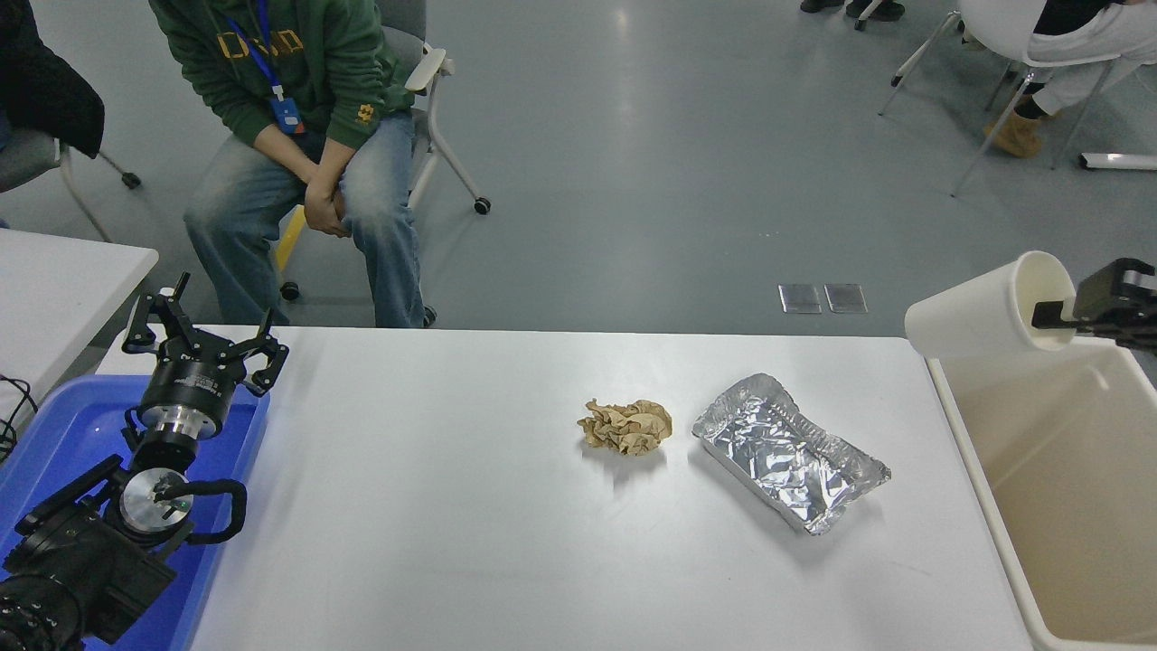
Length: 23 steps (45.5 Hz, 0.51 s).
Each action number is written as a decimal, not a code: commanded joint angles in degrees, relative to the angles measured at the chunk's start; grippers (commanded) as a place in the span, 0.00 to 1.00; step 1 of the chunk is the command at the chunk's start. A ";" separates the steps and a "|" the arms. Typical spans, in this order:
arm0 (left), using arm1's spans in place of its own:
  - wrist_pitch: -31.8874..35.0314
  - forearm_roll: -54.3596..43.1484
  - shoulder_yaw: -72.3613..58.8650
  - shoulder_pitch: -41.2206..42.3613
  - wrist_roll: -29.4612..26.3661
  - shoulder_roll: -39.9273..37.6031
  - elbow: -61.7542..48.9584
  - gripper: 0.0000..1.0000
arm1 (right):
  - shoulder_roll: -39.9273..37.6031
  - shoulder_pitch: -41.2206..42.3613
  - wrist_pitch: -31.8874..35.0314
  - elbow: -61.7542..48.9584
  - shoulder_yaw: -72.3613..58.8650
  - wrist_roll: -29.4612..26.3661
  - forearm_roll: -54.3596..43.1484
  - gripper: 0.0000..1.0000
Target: Clean the table surface
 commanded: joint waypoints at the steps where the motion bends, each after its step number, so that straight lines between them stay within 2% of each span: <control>1: 0.00 -0.02 -0.01 0.00 -0.04 0.00 0.00 1.00 | 0.38 -1.63 -0.38 -10.81 -2.62 5.92 2.15 0.00; 9: 0.00 -0.02 -0.01 0.00 -0.04 -0.09 0.00 1.00 | 6.80 -4.71 -0.38 -24.08 -3.33 9.08 4.09 0.00; 23: 0.00 -0.02 -0.01 0.00 -0.04 0.00 0.00 1.00 | 14.35 -10.77 -1.52 -36.74 -2.97 13.04 6.20 0.00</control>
